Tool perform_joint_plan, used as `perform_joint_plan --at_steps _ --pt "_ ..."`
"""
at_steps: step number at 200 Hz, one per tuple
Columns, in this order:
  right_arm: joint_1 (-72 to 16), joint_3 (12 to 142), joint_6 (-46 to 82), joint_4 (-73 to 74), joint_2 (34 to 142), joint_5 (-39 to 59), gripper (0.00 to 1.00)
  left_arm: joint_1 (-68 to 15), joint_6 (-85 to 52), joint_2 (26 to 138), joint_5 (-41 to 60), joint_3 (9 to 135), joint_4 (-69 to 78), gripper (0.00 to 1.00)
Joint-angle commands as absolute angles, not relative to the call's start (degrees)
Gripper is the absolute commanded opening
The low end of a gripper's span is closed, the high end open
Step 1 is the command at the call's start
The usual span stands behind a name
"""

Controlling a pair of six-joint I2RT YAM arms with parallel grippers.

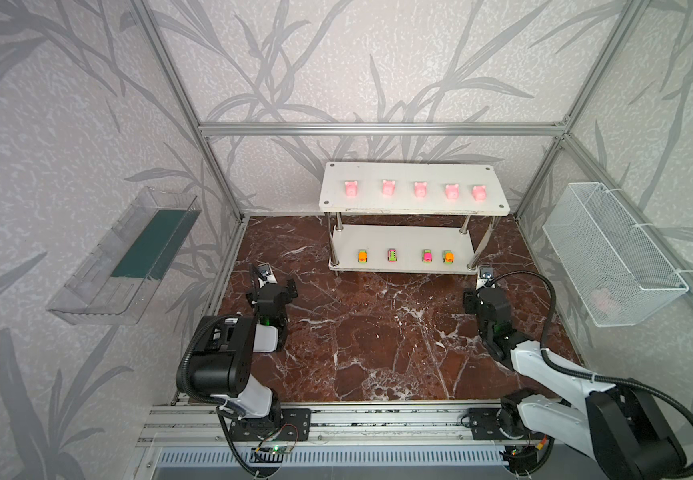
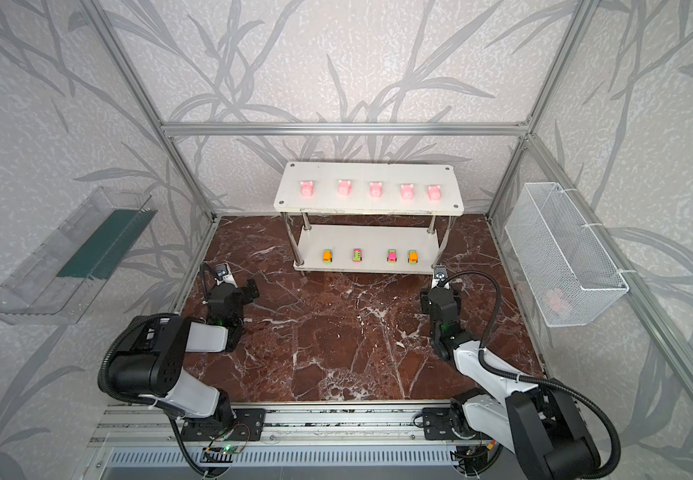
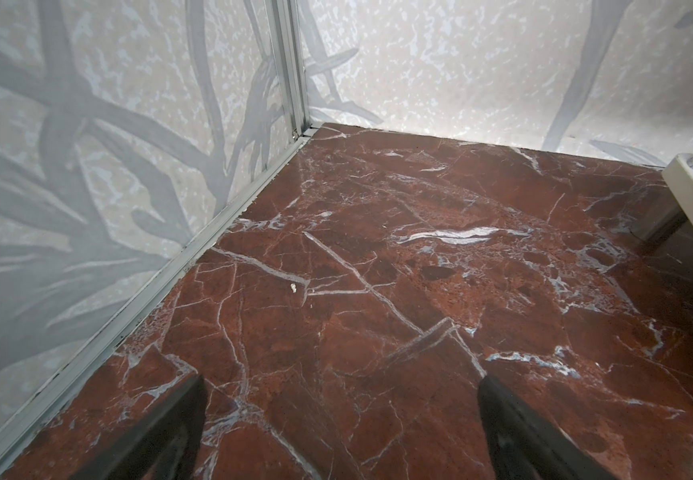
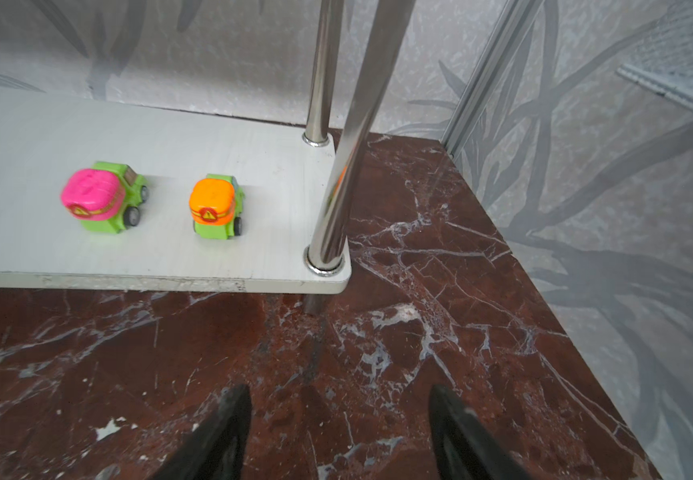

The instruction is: Place and organize the plastic toys onto the shelf

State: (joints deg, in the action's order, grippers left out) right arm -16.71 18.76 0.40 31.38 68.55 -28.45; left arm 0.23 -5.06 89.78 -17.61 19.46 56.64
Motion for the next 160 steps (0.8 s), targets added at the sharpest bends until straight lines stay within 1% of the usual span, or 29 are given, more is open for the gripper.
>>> perform_joint_plan --at_steps 1,8,29,39,46,61,76,87,104,114,121,132,142,150,155,160 --pt "-14.57 16.88 -2.05 48.78 76.0 -27.8 0.69 0.5 -4.4 90.08 -17.28 19.73 58.36 0.99" --pt "-14.0 17.08 -3.24 52.8 78.78 -27.46 0.69 0.46 -4.47 89.94 -17.28 19.71 58.08 0.99" --pt "-13.27 18.21 -5.69 57.9 83.6 -26.82 0.69 0.49 -4.39 90.0 -17.36 19.75 58.16 1.0" --pt "-12.62 18.56 -4.49 58.62 86.43 -26.11 0.69 0.47 -4.39 90.0 -17.32 19.64 58.26 1.0" --pt "-12.44 18.39 -5.69 62.41 88.52 -25.05 0.7 0.47 -4.46 90.0 -17.37 19.67 58.26 0.99" --pt "-12.19 20.37 -4.95 55.34 87.15 -22.57 0.7 0.44 -4.39 90.0 -17.32 19.71 58.24 0.99" --pt "-11.17 21.12 -4.9 56.51 88.8 -20.83 0.7 0.38 -4.39 90.0 -17.45 19.76 58.22 1.0" --pt "-10.73 22.18 -4.2 53.33 88.41 -19.89 0.71 0.36 -4.39 90.0 -17.41 19.71 58.25 0.99" --pt "-9.7 22.89 -3.76 52.34 88.88 -17.39 0.72 0.4 -4.39 90.0 -17.33 19.69 58.2 0.99" --pt "-9.21 22.33 -3.34 53.16 89.16 -16.51 0.74 0.41 -4.35 90.0 -17.36 19.7 58.25 0.99" --pt "-8.84 21.59 -2.66 54.16 89.75 -15.9 0.78 0.4 -4.32 90.0 -17.31 19.75 58.1 1.0" --pt "-8.79 20.25 -3.77 60.76 92.18 -15.72 0.84 0.36 -4.31 89.99 -17.32 19.78 58.1 0.99" --pt "-8.79 21.13 -2.85 55.73 90.33 -15.72 0.85 0.35 -4.31 89.98 -17.36 19.8 58.01 0.99" --pt "-8.79 21.36 -2.68 54.68 90.0 -15.73 0.87 0.36 -4.26 90.0 -17.37 19.91 57.9 0.99" --pt "-8.75 21.09 -2.85 55.75 90.51 -15.73 0.91 0.35 -4.15 90.01 -17.43 19.98 57.71 0.99" --pt "-8.79 20.55 -3.41 58.43 91.44 -15.69 1.0 0.28 -4.13 90.04 -17.48 20.16 57.49 0.99"
